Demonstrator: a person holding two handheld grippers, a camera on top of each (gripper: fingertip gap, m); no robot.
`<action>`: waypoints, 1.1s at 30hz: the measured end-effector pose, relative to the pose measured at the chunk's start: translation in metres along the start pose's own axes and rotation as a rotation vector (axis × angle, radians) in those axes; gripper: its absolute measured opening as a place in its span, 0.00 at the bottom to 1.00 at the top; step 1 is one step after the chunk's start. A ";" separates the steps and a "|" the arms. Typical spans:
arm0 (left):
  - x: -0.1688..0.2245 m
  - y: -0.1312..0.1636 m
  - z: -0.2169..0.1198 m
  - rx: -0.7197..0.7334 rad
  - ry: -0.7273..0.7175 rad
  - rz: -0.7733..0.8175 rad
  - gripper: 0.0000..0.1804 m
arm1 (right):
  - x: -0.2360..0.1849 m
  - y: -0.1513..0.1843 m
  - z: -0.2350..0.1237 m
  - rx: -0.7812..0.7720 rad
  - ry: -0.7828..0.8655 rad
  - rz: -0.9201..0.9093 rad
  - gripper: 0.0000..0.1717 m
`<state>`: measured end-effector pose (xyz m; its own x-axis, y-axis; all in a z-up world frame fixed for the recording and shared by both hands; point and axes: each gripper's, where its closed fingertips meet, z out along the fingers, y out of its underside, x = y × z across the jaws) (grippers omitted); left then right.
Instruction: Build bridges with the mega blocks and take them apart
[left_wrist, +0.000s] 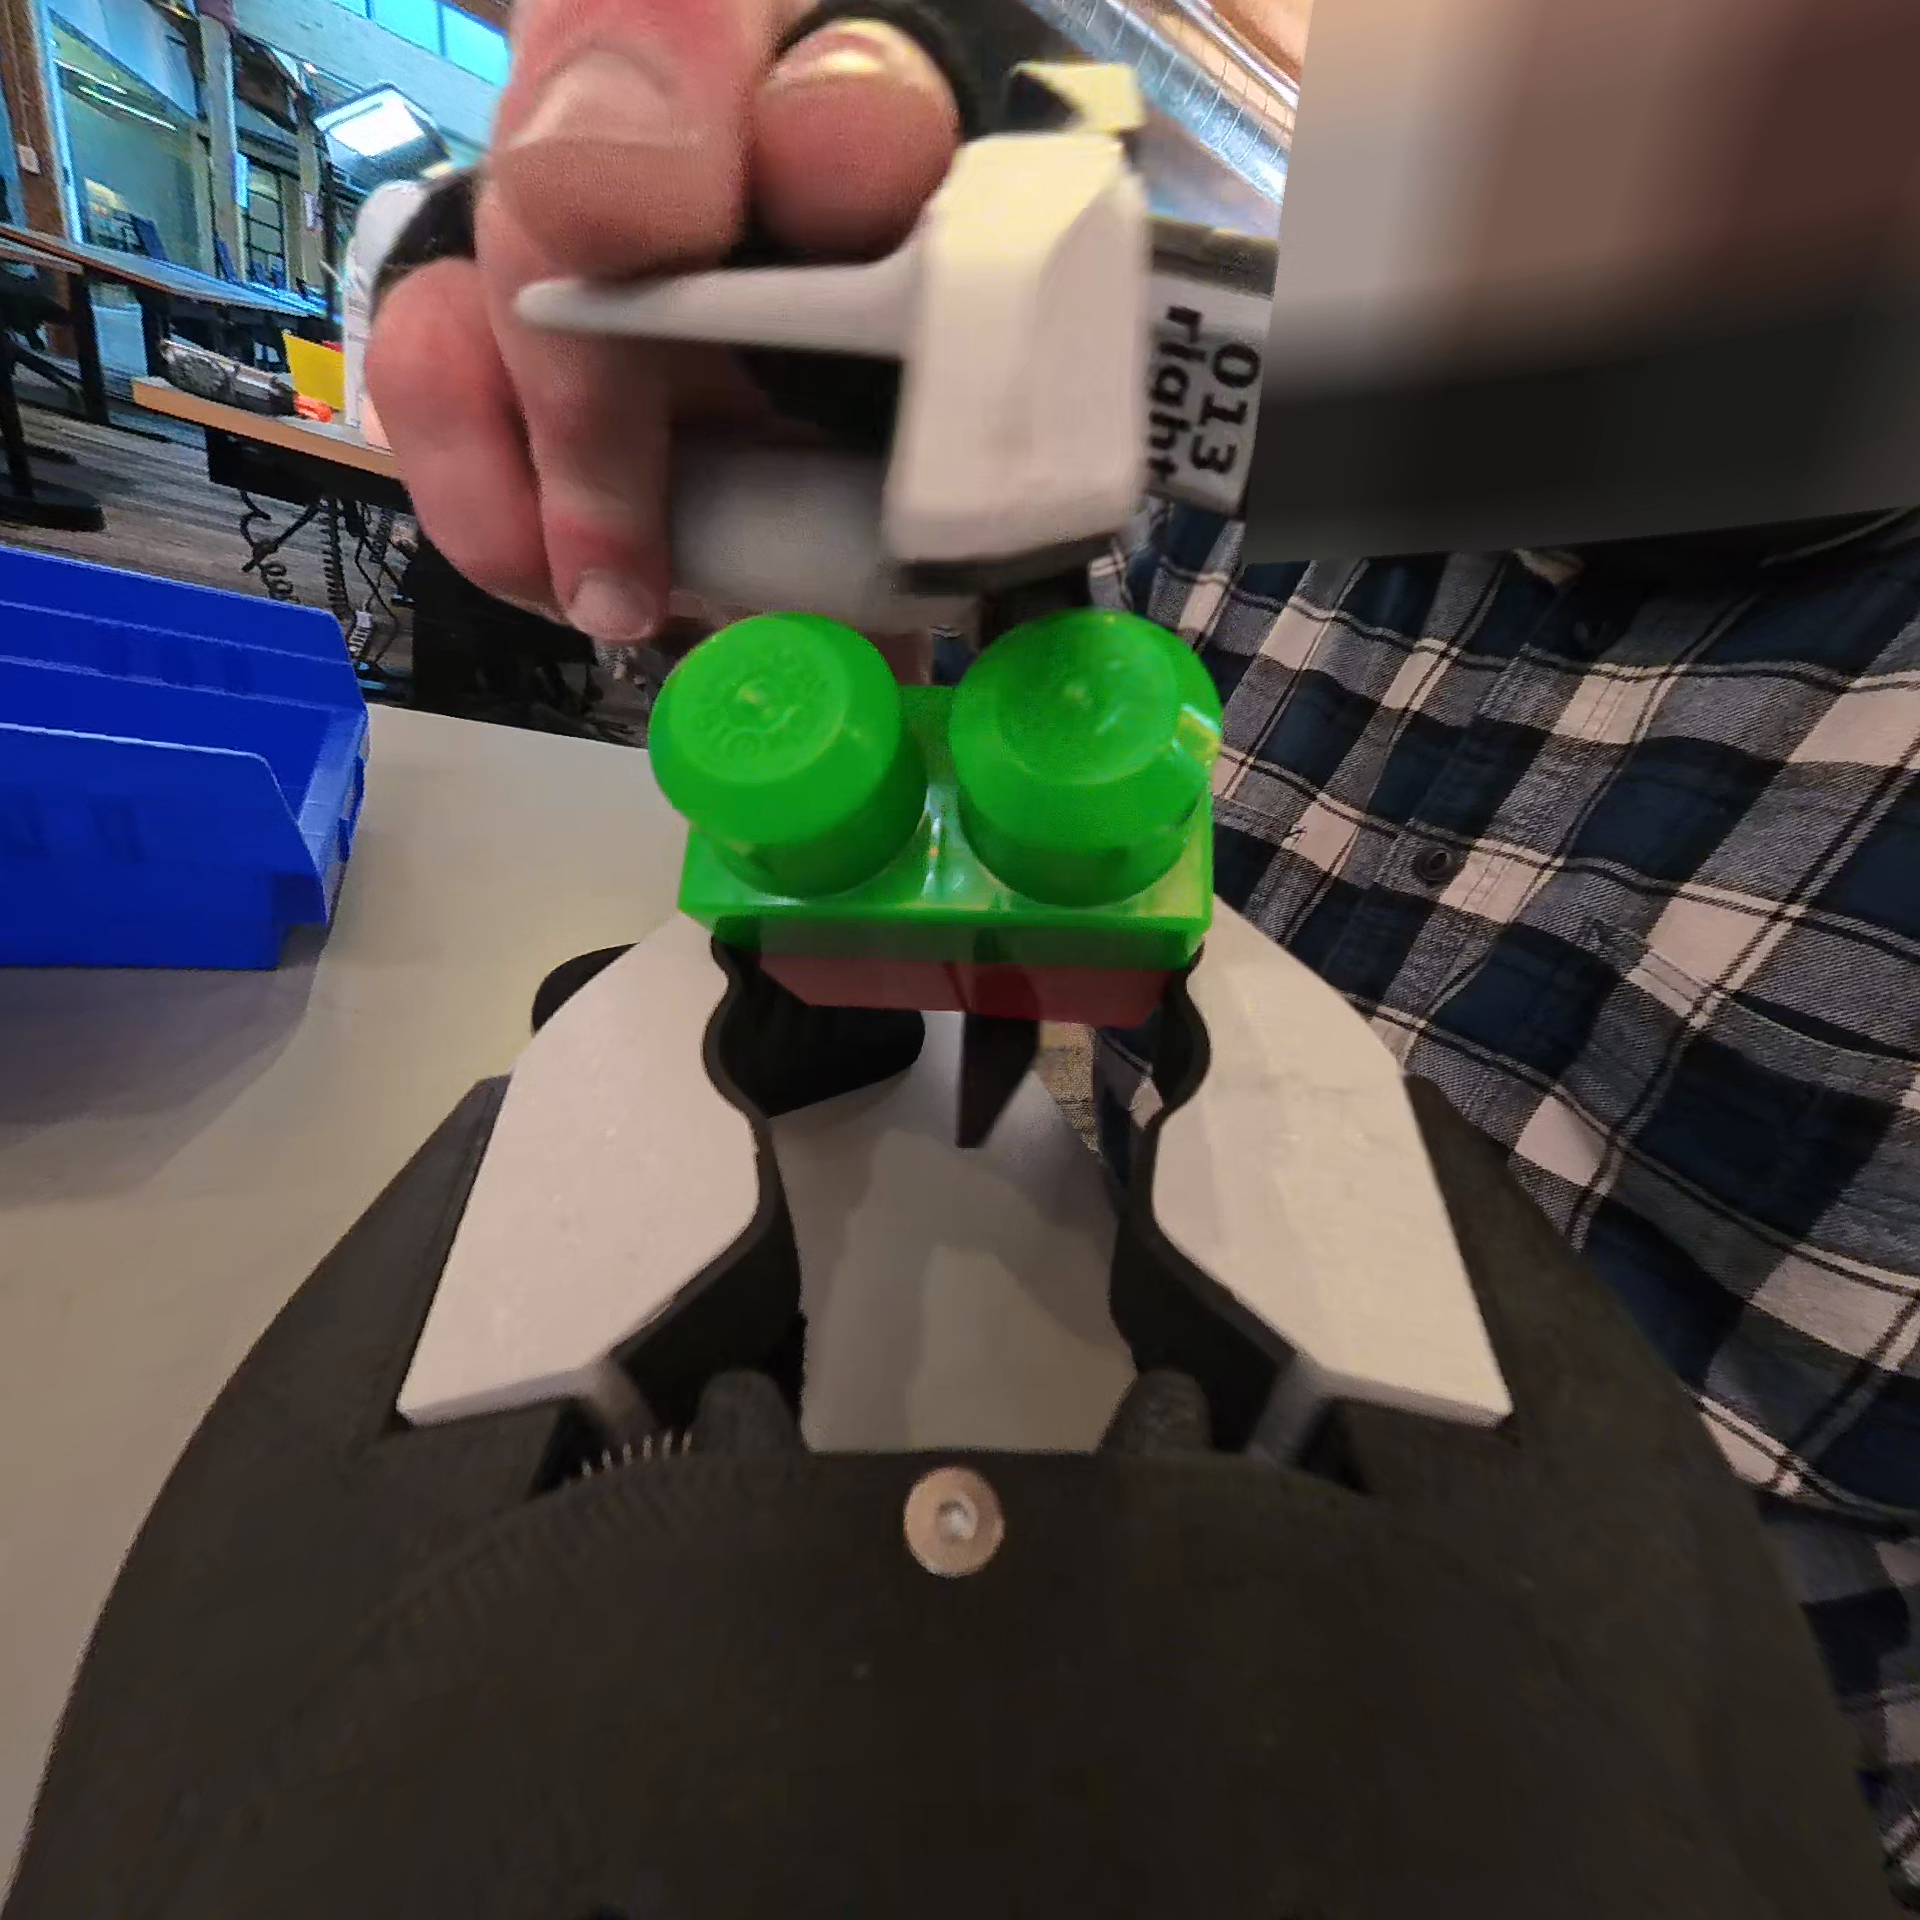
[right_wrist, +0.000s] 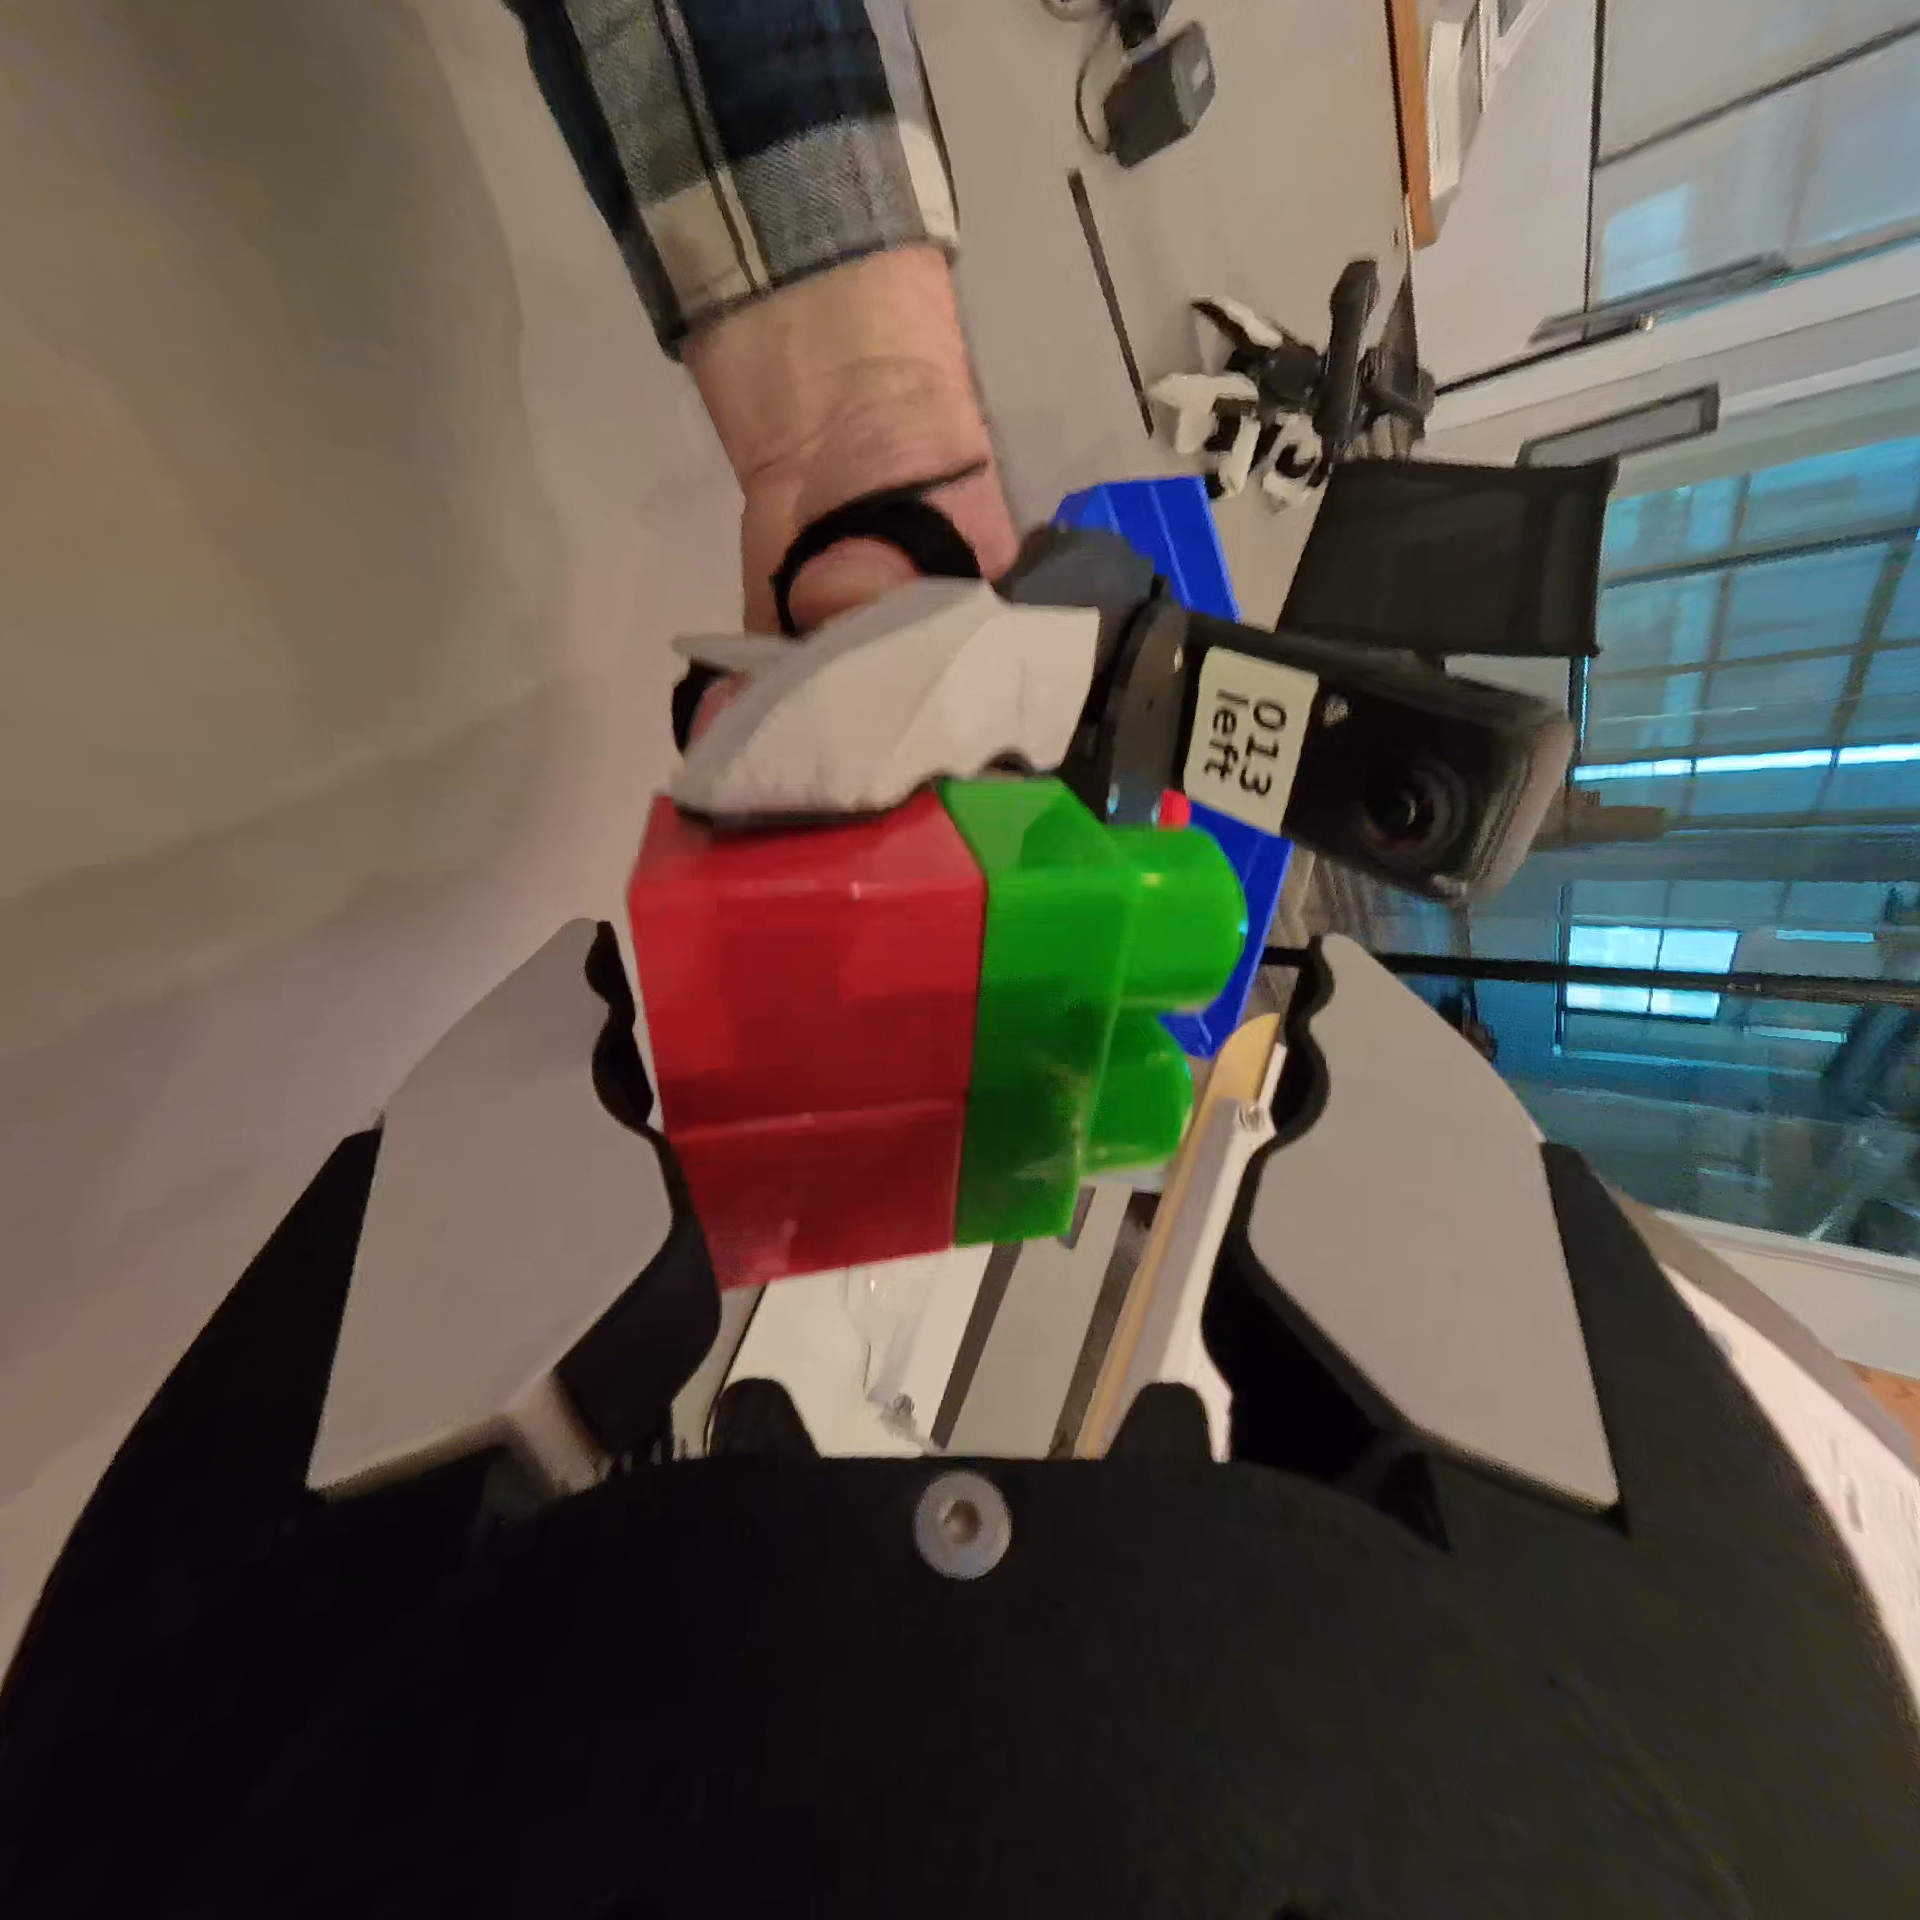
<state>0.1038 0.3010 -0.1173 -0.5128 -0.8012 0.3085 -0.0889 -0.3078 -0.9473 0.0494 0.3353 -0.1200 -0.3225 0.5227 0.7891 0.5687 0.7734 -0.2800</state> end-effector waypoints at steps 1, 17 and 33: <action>0.001 0.000 0.000 0.001 0.007 -0.002 0.41 | 0.001 0.006 0.000 -0.017 0.008 0.006 0.71; -0.008 0.000 -0.003 0.007 -0.051 0.028 0.41 | 0.003 0.021 -0.003 -0.033 0.020 0.080 0.68; -0.020 -0.040 -0.026 0.062 -0.487 0.412 0.41 | 0.005 0.027 -0.019 0.223 0.014 0.863 0.38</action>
<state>0.0953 0.3425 -0.0880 -0.0469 -0.9970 -0.0619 0.0895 0.0575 -0.9943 0.0773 0.3523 -0.1133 0.1599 0.9523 0.2601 0.4480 0.1648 -0.8787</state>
